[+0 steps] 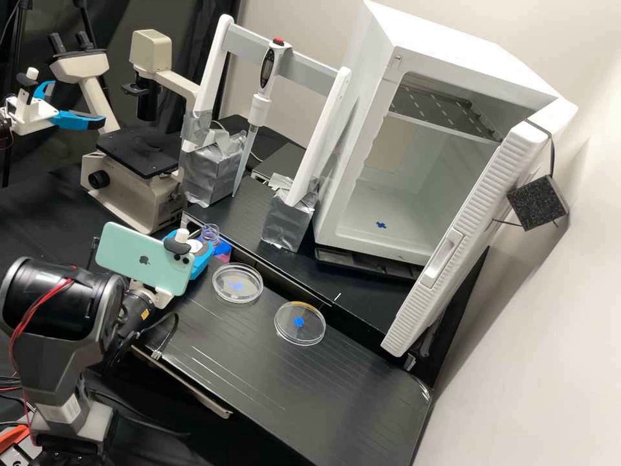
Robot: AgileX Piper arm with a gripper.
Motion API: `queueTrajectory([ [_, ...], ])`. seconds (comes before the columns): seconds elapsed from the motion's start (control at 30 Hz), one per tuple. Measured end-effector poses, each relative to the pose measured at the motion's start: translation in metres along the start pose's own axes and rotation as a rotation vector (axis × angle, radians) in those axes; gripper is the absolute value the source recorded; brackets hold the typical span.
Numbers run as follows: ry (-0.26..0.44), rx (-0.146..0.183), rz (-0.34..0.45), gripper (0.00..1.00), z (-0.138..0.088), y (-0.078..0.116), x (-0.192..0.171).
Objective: Open the bottle
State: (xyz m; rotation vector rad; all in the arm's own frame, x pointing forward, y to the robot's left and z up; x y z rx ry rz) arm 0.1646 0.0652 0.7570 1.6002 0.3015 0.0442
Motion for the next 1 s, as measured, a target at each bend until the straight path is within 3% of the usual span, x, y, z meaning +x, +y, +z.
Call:
queueTrajectory([
  [0.2,0.011,0.011,0.025,1.0,-0.004,0.004,-0.002],
  [0.3,0.025,0.019,0.032,1.0,-0.009,0.015,-0.01],
  [0.4,0.063,0.004,0.059,1.0,-0.015,0.033,-0.022],
  [0.5,0.11,-0.001,0.129,1.0,-0.021,0.05,-0.036],
  [0.63,0.153,-0.006,0.279,1.0,-0.024,0.068,-0.044],
  [0.7,0.153,0.028,0.367,1.0,-0.023,0.072,-0.042],
  [0.77,0.131,0.033,0.434,1.0,-0.018,0.076,-0.038],
  [0.83,0.103,0.028,0.455,1.0,-0.011,0.079,-0.036],
  [1.0,0.07,0.085,0.462,1.0,0.001,0.085,-0.033],
])
